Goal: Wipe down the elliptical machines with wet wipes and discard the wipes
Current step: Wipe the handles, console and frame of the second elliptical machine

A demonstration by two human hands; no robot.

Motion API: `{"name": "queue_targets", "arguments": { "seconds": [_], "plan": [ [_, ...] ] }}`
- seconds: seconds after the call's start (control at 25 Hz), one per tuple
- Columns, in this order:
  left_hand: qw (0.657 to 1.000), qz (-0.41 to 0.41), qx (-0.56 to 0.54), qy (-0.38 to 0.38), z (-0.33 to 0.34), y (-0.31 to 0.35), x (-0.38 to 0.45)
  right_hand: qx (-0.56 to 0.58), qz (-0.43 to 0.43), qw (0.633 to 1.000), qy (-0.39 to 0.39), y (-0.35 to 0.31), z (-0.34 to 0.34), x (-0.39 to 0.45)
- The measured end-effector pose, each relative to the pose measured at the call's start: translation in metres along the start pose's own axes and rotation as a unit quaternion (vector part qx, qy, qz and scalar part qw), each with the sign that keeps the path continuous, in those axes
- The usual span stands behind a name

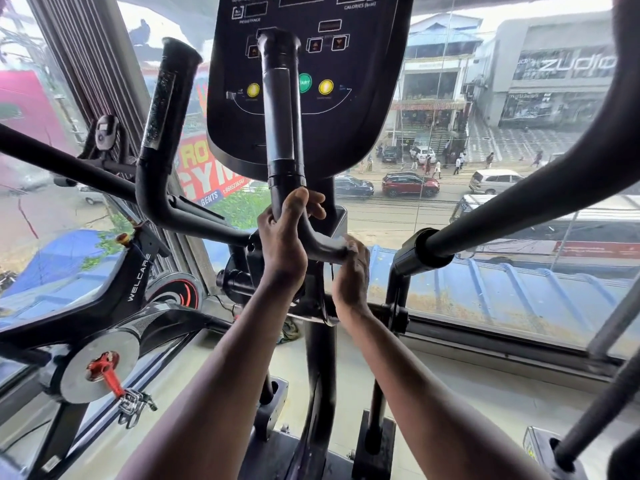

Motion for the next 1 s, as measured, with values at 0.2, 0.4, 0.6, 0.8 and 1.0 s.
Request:
{"name": "queue_targets", "arguments": {
  "seconds": [0.2,0.4,0.6,0.8,1.0],
  "plan": [
    [0.996,-0.057,-0.055,0.033,-0.001,-0.008,-0.009,-0.048,-0.139,0.987,-0.057,-0.072,0.017,-0.062],
    [0.974,-0.181,-0.132,0.019,0.003,-0.020,-0.016,-0.065,-0.226,0.972,-0.027,-0.137,0.004,-0.112],
    [0.964,-0.207,-0.153,0.063,-0.010,-0.003,-0.001,-0.241,-0.506,0.827,-0.037,-0.210,0.040,-0.139],
    [0.966,-0.189,-0.169,0.045,-0.021,0.019,0.021,-0.410,-0.554,0.718,-0.096,-0.181,0.062,-0.136],
    [0.968,-0.195,-0.155,0.010,-0.013,0.033,0.034,-0.458,-0.434,0.775,-0.045,-0.235,0.092,-0.106]
  ]
}}
Point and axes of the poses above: each hand's wrist, its own x-axis towards the middle knuckle, its own z-axis out of the palm, y = z × x, the point moved 10 cm from there along x, towards the middle knuckle, and after that the axes turned 15 degrees about z, right-handed, at the moved point
